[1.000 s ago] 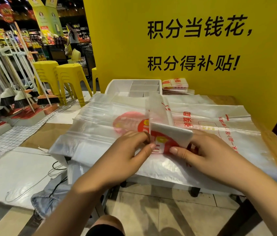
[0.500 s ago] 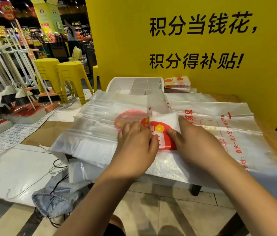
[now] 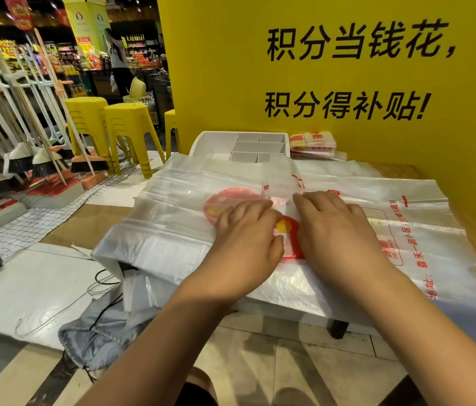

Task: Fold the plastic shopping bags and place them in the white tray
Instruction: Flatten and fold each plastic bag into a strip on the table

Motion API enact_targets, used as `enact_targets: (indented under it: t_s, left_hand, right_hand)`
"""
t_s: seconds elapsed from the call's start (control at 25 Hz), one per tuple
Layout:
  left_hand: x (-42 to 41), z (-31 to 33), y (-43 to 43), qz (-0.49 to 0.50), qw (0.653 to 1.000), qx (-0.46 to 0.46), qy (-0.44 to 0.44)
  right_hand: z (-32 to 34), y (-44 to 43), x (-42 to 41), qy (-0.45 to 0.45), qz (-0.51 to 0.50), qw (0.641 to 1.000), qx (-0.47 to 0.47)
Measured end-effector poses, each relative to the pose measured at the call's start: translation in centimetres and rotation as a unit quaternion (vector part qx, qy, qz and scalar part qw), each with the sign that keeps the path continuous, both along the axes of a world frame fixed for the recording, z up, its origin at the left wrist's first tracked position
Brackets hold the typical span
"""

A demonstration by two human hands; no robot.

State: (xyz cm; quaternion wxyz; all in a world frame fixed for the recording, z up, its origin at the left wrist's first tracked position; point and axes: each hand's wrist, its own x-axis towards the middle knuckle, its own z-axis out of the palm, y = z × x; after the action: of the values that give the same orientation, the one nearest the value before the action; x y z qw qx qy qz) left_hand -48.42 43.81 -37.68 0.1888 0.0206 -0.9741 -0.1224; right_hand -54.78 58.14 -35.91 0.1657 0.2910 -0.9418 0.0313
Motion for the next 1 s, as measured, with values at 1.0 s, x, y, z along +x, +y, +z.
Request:
enact_targets:
  t_s: [1.0]
  left_hand:
    - [-1.0,2.6,-3.7,-0.111,0.967,-0.027,-0.229]
  right_hand:
    - [0.4,5.7,-5.4,-0.293,0.189,0.937,0.020]
